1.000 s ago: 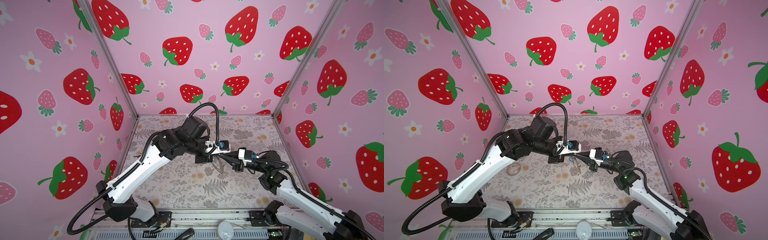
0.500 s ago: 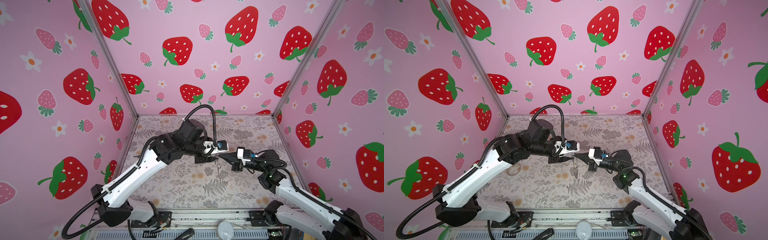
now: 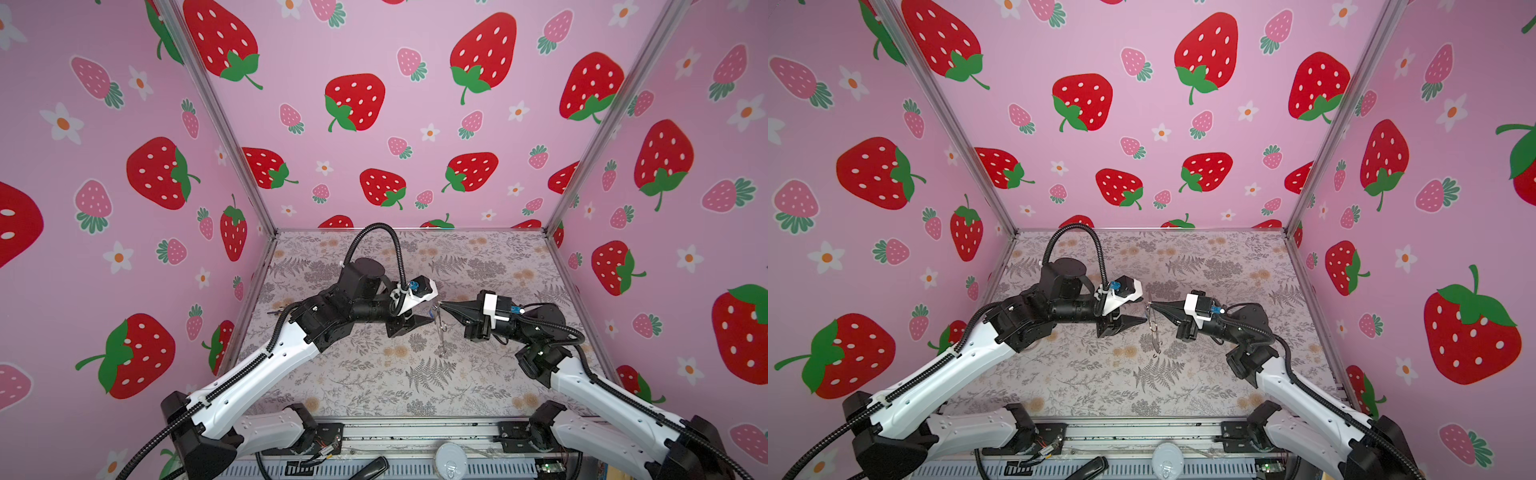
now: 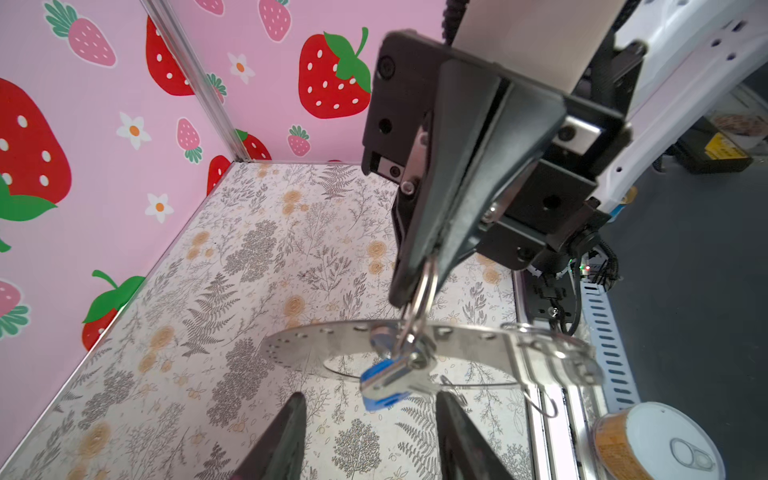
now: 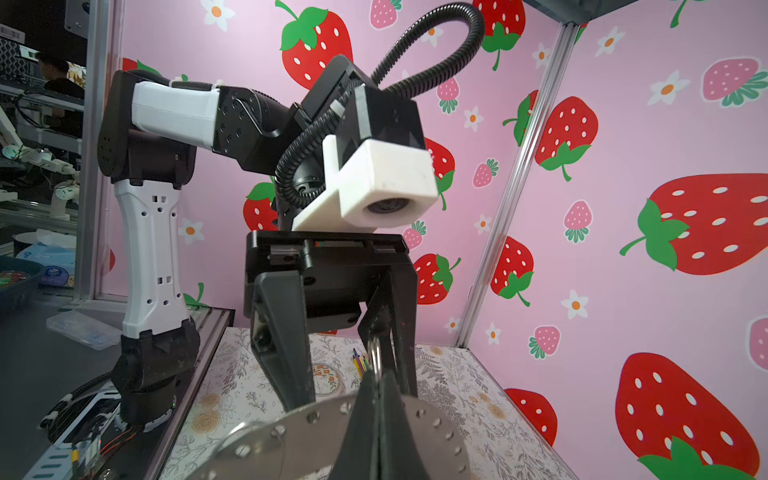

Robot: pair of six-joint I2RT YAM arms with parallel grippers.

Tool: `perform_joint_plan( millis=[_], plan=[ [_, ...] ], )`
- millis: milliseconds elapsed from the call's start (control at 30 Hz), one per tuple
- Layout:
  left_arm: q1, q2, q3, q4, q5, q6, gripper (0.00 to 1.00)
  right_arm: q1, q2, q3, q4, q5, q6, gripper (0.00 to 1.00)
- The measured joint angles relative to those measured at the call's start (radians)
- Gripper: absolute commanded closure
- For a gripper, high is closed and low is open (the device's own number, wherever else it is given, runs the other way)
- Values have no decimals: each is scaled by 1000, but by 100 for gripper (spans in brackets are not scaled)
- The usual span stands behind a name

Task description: Put the keys on the keyring

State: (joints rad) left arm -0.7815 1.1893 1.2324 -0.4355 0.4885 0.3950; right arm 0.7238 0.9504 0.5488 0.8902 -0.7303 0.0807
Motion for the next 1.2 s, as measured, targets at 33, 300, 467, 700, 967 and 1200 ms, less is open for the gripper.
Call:
perform_joint_plan(
  millis=[33, 300, 467, 700, 967, 1200],
  plan=[
    [0, 3, -2, 12, 10, -7, 48, 0, 2, 0, 5, 0, 2, 100],
    [0, 37, -11, 71, 47, -51, 49, 0, 10, 0, 29, -12, 24, 100],
    [0, 56, -11, 72, 65, -58, 69, 0, 11, 0, 34, -16, 25, 100],
    [0, 63, -10, 55, 72, -43, 88, 0, 5, -11, 15, -16, 8, 100],
    [0, 59, -1, 5, 68, -14, 79, -16, -15, -11, -34, -15, -27, 100],
    [0, 46, -1, -2, 62, -6, 79, -20, -15, -11, -44, -18, -30, 100]
  ],
)
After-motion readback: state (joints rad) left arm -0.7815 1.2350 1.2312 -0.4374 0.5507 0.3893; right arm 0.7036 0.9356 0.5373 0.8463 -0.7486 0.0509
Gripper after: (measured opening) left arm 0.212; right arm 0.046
